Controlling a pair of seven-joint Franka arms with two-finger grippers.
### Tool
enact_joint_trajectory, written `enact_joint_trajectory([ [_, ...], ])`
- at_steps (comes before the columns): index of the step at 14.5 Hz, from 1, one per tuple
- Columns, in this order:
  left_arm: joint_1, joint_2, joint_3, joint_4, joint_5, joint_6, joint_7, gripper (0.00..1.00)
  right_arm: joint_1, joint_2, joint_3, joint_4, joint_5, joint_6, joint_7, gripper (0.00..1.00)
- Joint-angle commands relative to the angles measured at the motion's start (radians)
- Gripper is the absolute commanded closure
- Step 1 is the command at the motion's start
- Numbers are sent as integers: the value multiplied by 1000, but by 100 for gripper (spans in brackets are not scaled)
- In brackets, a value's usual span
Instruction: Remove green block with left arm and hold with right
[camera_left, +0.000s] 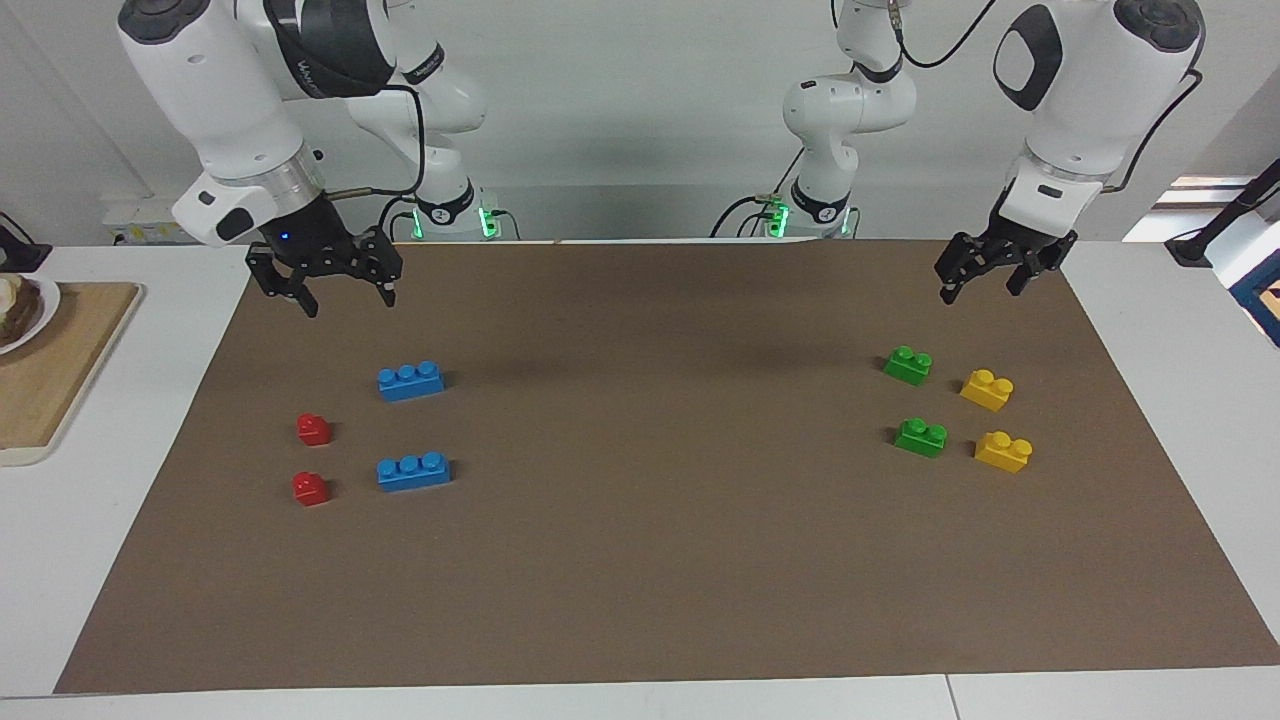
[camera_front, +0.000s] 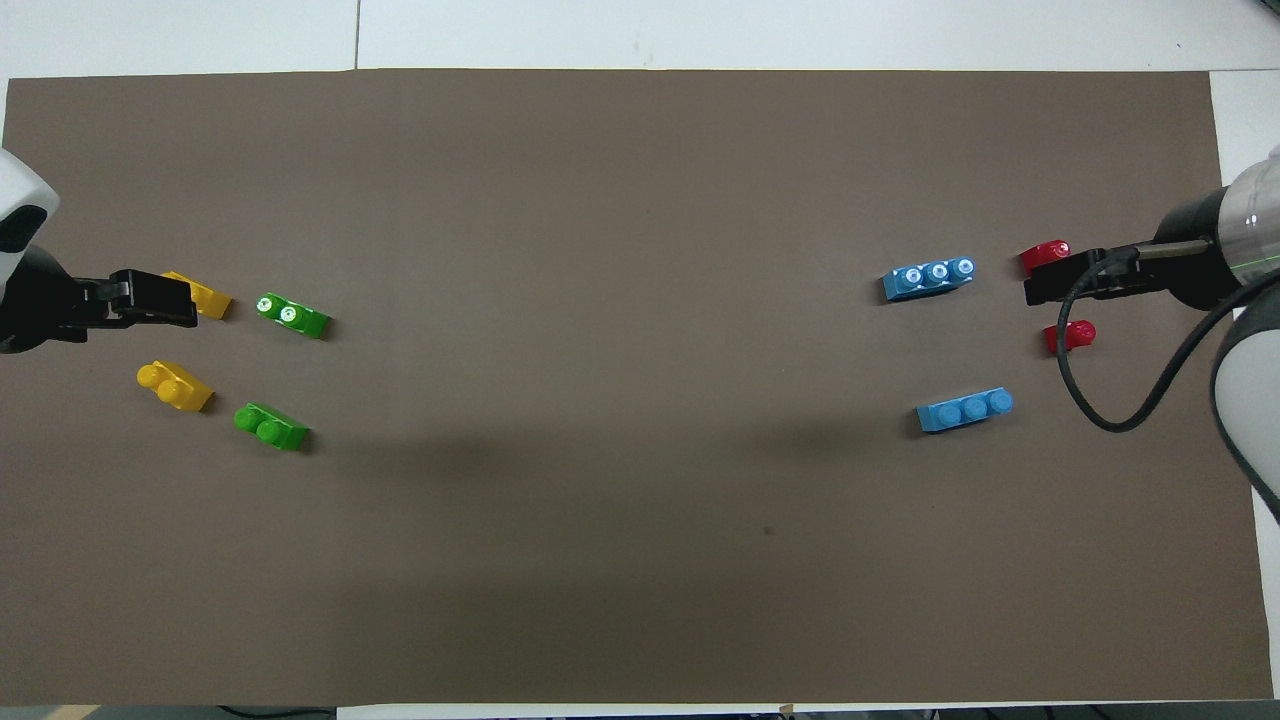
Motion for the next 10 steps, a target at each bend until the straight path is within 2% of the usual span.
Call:
enact_joint_trajectory([
  [1, -10, -16, 10, 6, -17, -27, -2, 0, 45, 22, -70, 29, -30, -7, 12, 0],
  [10, -10, -16, 10, 4, -17, -25, -2, 0, 34, 0, -71, -5, -36, -50, 21, 0],
])
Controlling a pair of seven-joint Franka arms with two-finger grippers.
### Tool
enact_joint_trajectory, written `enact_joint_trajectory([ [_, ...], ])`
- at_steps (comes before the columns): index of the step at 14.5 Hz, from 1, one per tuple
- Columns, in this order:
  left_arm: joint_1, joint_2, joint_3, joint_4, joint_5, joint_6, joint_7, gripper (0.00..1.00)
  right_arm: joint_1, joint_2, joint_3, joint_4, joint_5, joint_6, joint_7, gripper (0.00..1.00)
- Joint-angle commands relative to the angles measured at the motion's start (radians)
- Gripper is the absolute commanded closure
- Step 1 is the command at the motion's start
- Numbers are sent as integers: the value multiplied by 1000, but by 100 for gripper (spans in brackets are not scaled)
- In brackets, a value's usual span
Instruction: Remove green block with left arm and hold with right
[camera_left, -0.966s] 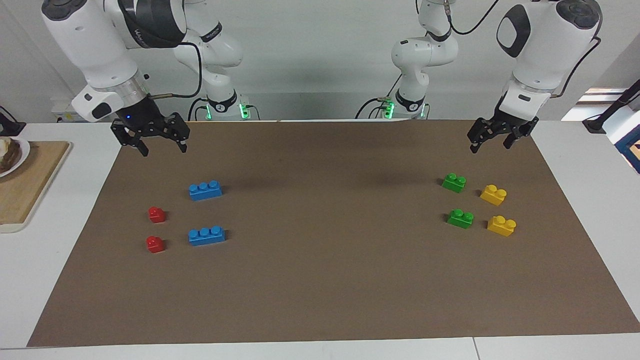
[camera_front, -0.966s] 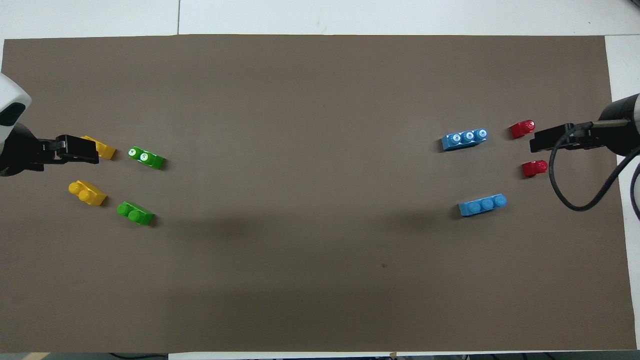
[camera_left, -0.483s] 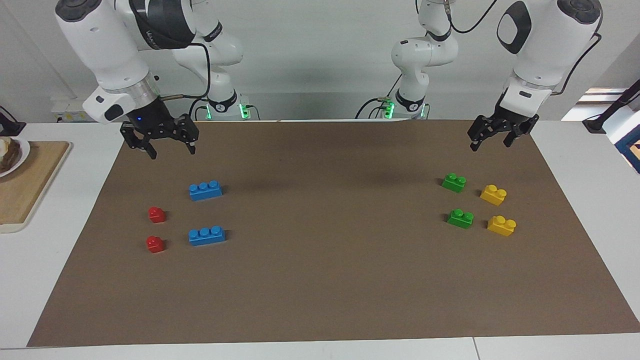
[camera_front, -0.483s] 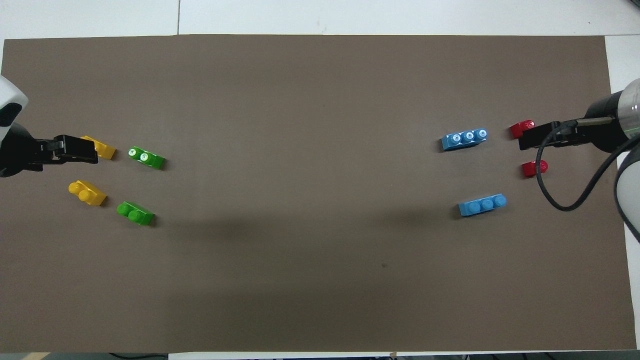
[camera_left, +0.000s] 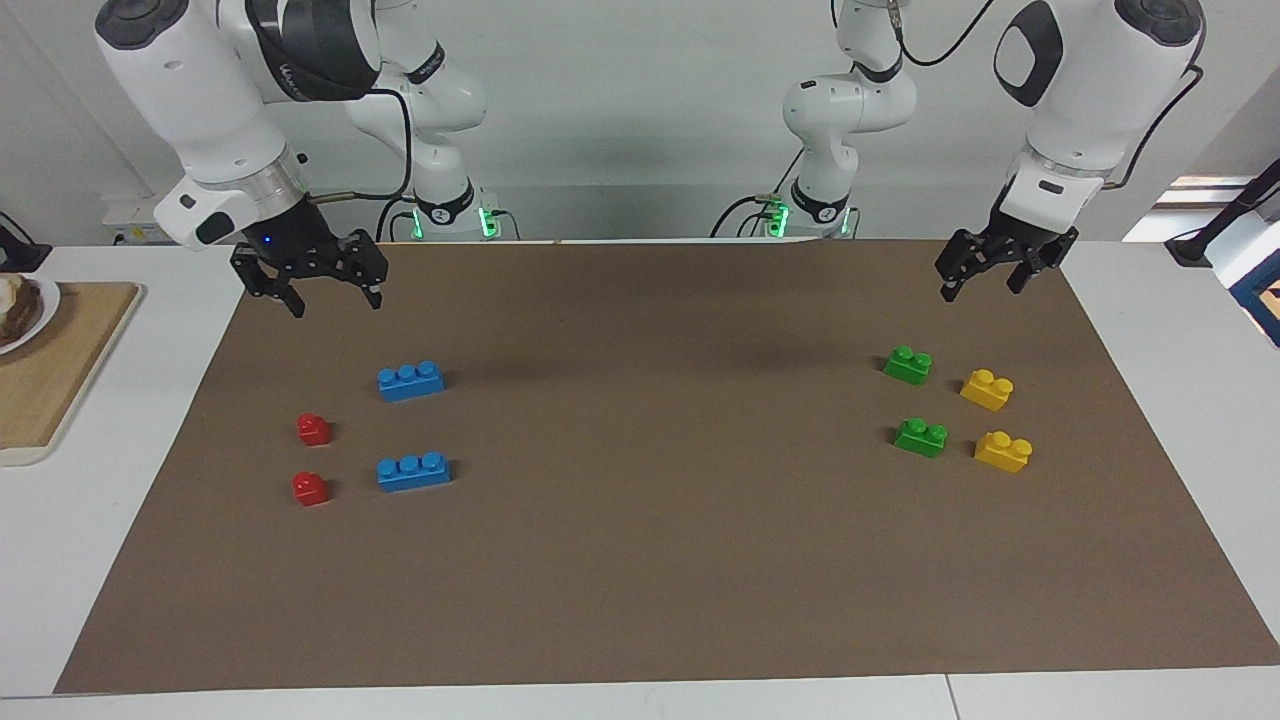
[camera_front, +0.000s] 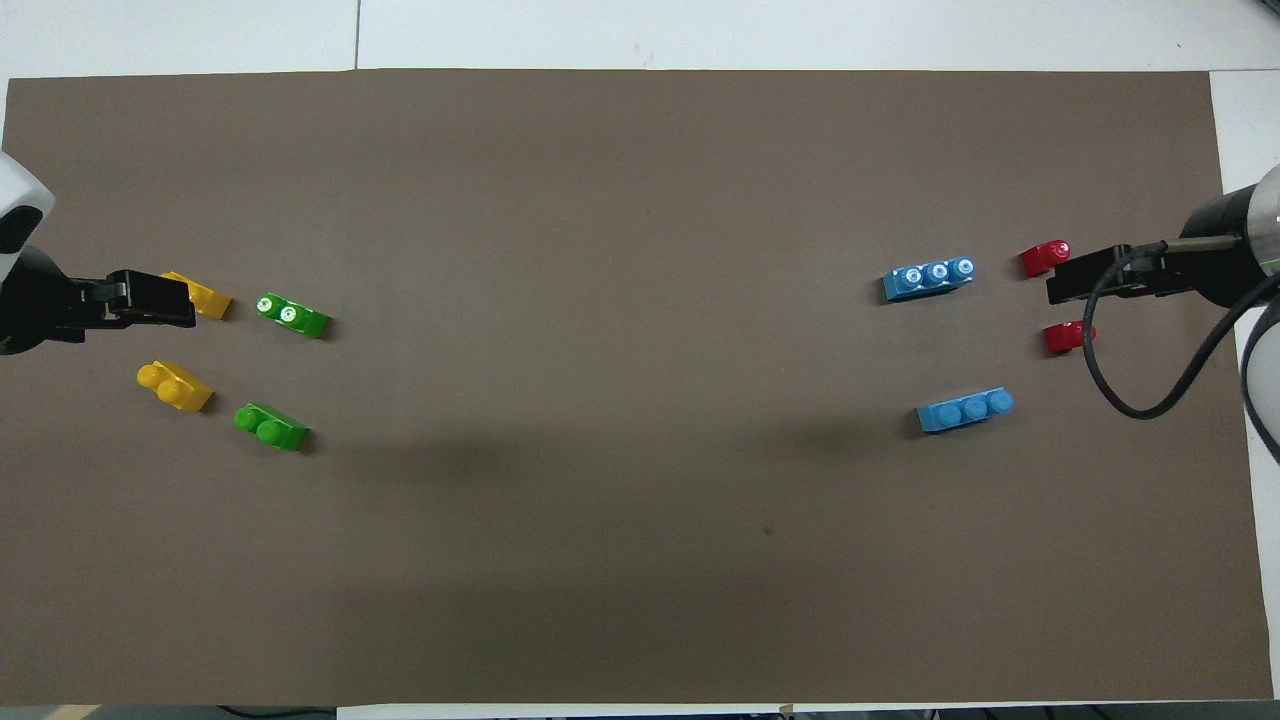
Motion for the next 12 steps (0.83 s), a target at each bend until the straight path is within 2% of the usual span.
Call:
enact_joint_trajectory([
  [1, -10, -11, 10, 4, -16, -24, 0, 0, -4, -8, -2, -8, -36, -45, 21, 0],
  [3, -10, -11, 10, 4, -15, -24, 0, 0, -39, -9, 0, -7, -41, -66, 20, 0],
  [12, -10, -13, 10, 1, -16, -21, 0, 0, -76, -11, 1, -13, -59, -41, 20, 0],
])
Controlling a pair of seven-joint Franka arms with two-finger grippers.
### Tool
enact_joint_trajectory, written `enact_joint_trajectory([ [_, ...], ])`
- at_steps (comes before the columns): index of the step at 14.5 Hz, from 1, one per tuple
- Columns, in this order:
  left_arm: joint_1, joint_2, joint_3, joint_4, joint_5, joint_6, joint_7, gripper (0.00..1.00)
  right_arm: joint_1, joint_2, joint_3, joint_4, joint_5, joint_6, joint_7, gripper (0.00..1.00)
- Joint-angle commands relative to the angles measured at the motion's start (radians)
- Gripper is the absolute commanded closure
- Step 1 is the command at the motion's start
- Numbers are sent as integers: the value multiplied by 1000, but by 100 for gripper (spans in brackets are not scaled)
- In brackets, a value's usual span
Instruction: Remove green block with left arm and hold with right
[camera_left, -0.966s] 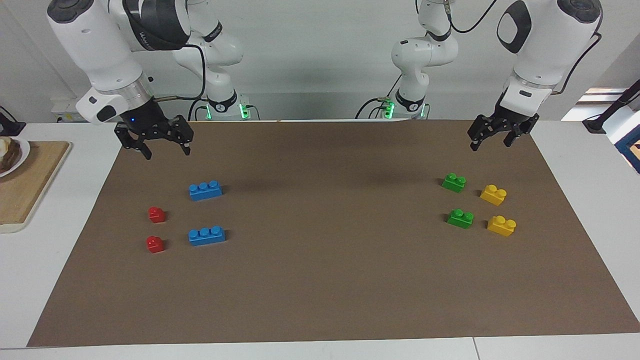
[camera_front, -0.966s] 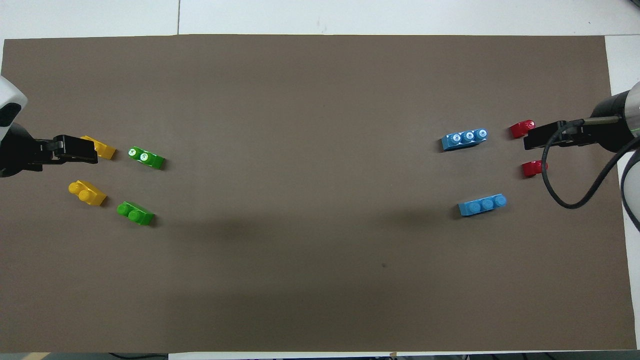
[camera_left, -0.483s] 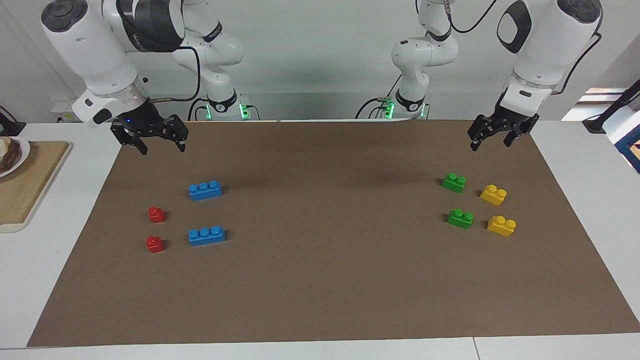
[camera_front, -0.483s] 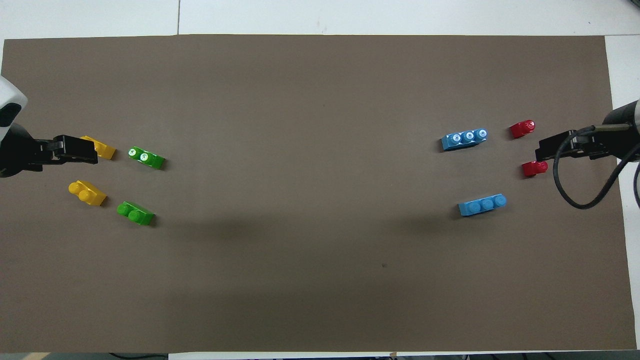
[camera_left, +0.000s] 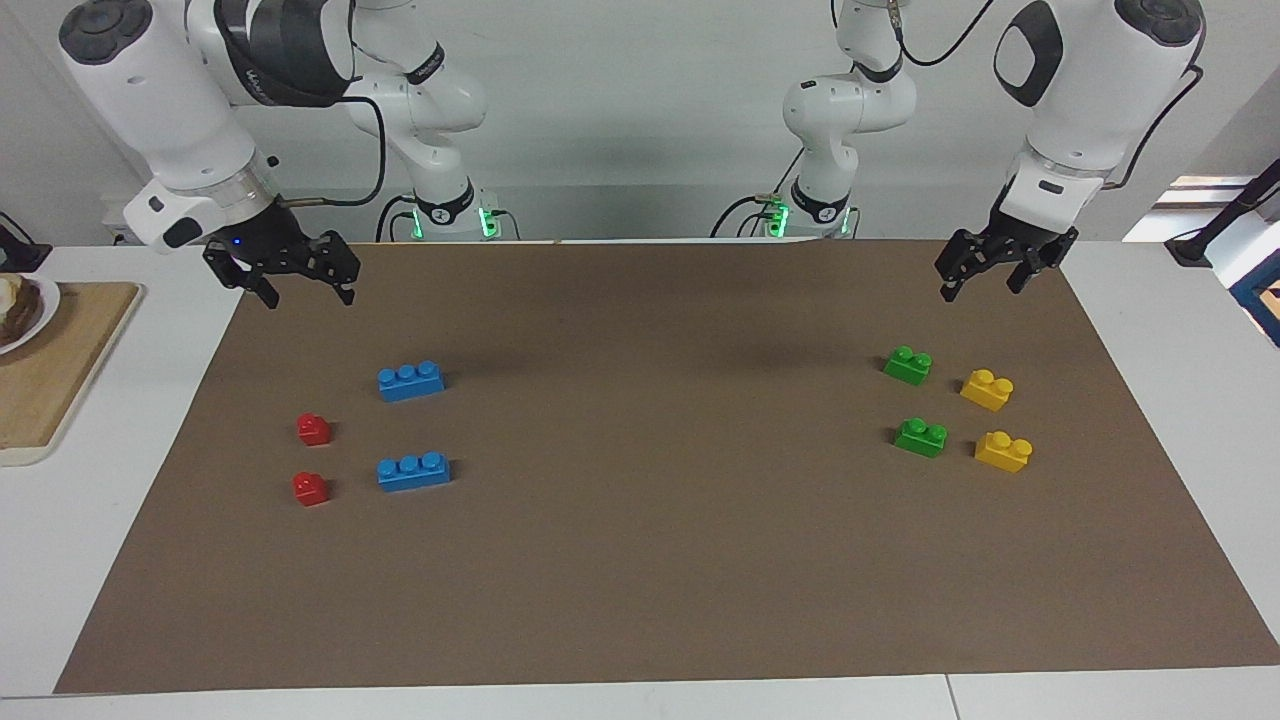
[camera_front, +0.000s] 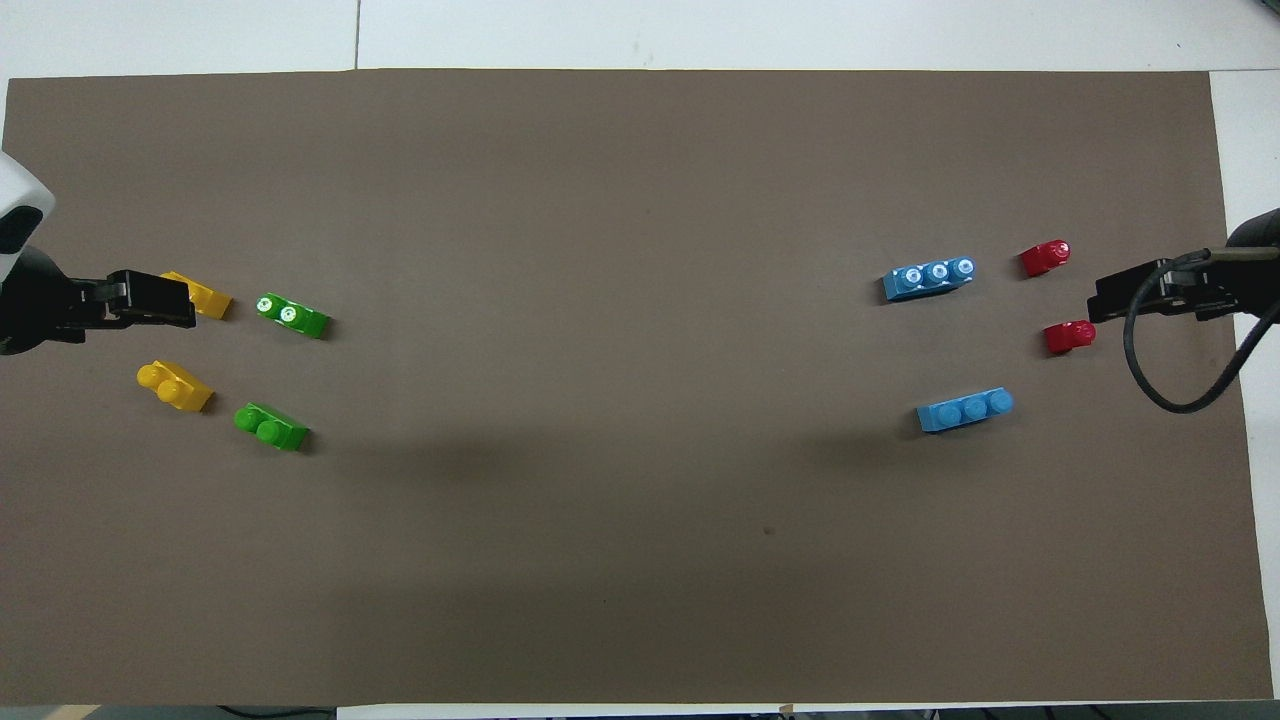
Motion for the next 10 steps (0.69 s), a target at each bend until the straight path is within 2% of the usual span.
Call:
enact_joint_trajectory([
  [1, -10, -13, 10, 2, -14, -20, 0, 0, -18, -11, 10, -12, -29, 13, 17, 0],
  [10, -10, -11, 8, 2, -14, -16, 0, 0, -21, -12, 8, -26, -29, 44, 11, 0],
])
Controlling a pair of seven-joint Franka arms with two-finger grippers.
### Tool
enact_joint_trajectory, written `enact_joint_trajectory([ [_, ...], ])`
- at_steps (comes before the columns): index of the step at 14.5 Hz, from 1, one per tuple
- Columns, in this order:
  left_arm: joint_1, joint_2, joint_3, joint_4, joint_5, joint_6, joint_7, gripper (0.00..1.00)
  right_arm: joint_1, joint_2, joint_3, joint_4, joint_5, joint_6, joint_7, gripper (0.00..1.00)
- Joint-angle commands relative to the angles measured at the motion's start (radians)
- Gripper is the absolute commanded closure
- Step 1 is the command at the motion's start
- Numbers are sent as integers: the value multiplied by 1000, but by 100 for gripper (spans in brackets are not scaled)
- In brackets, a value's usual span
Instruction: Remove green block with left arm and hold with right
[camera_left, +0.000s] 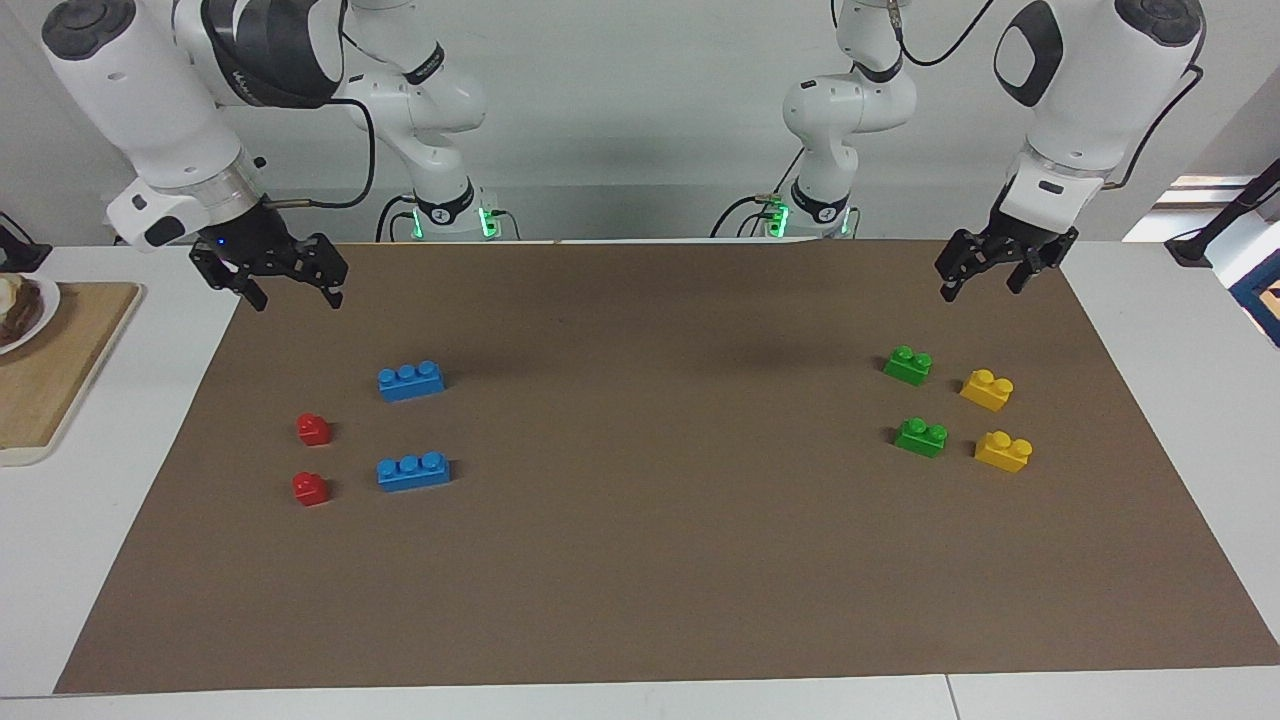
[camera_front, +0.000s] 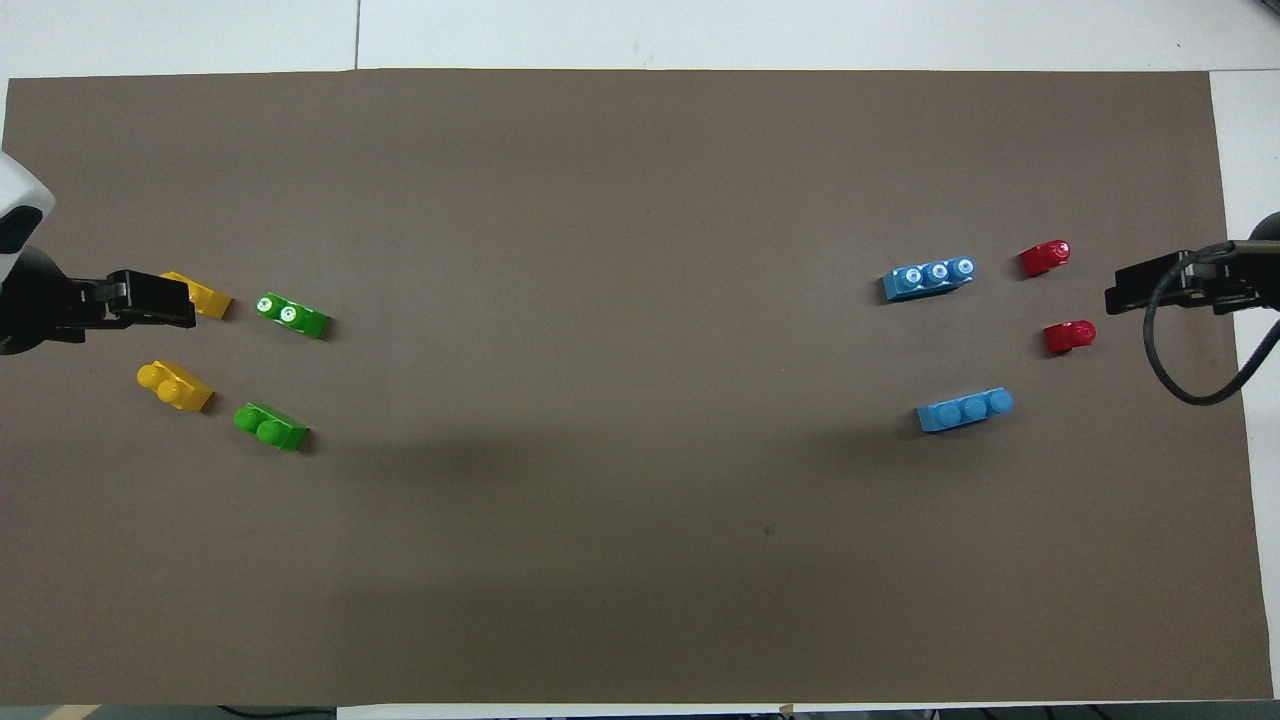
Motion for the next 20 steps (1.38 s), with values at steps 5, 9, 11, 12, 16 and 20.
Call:
enact_joint_trajectory([
  [5, -10, -13, 8, 2, -14, -16, 0, 0, -18, -18, 9, -36, -29, 22, 11, 0],
  [9, -11, -13, 8, 2, -14, -16, 0, 0, -15, -20, 9, -40, -29, 28, 14, 0],
  [11, -11, -13, 8, 2, -14, -16, 0, 0, -9, -20, 9, -42, -29, 28, 18, 0],
  [12, -11, -13, 8, 1, -14, -14, 1, 0, -8, -20, 9, -42, -29, 29, 18, 0],
  [16, -10, -11, 8, 1, -14, -14, 1, 0, -8, -20, 9, -40, -29, 26, 17, 0],
  [20, -11, -11, 8, 2, -14, -14, 1, 0, -8, -20, 9, -42, -29, 26, 18, 0],
])
